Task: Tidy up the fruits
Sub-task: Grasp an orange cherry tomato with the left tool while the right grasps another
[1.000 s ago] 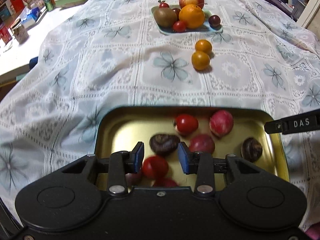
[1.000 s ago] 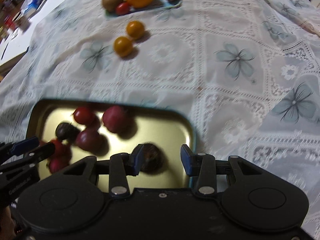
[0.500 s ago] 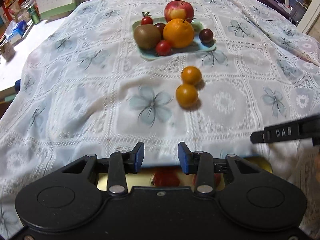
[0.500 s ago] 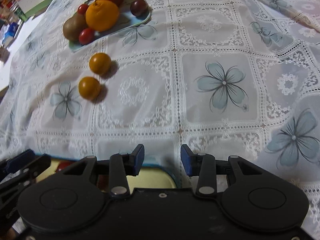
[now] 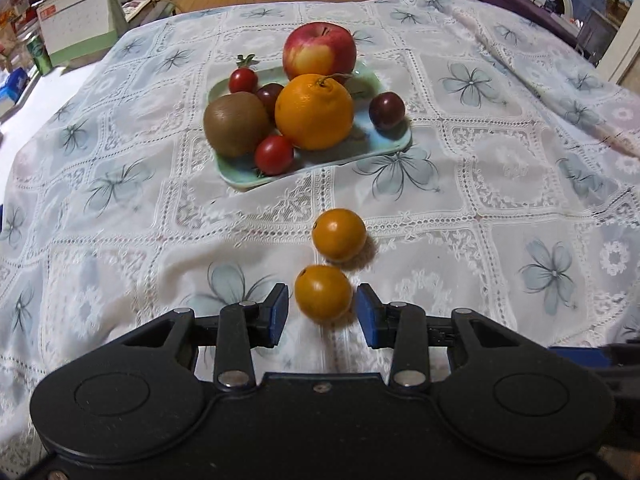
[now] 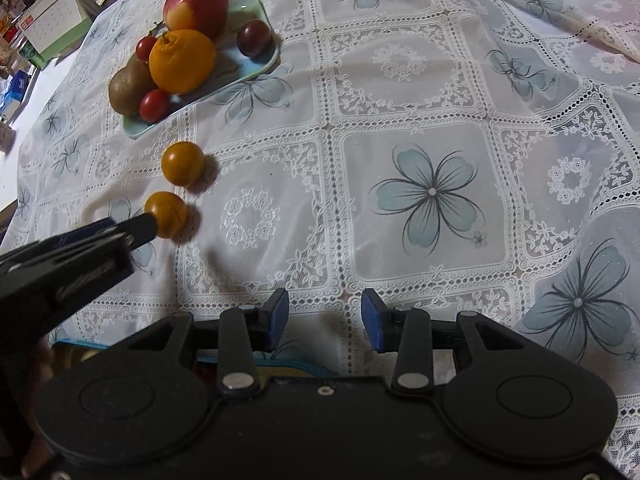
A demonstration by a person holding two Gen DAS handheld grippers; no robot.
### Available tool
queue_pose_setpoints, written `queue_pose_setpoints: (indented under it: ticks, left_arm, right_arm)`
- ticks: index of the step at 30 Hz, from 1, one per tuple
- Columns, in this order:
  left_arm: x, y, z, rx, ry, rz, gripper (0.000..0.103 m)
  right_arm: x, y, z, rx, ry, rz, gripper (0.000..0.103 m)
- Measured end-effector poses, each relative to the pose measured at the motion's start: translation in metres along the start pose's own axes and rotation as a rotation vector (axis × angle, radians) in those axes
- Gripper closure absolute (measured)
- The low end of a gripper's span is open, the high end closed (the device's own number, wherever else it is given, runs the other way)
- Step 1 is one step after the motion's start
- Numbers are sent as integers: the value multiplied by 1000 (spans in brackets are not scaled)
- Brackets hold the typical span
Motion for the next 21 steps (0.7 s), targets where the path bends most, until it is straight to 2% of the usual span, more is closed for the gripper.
queue_pose_setpoints:
  ticks: [4, 6, 16, 21]
  left_arm:
    - [13, -2, -2, -13, -14, -26, 55]
    - [18, -4, -3, -31, -17, -18, 52]
    - [36, -8, -3, -72, -45, -25, 54]
    - [26, -21, -5, -138, -26, 0, 56]
  right_arm:
    - [0, 4, -1, 7, 3, 1, 62]
    - [0, 5, -1, 9, 1, 2, 62]
    - [4, 7, -3, 19, -1, 6, 62]
    - [2, -2, -6, 7, 12, 9, 62]
Point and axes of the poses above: each gripper's, at about its wrist camera, not at the fingertips, and x roughly the way its jaws point, y to its right, z to its underside, the point moved 6 cm from there along x, roughly the way its jaws point, and after that the axes turned 10 degrees about z, right-handed, at the moved point
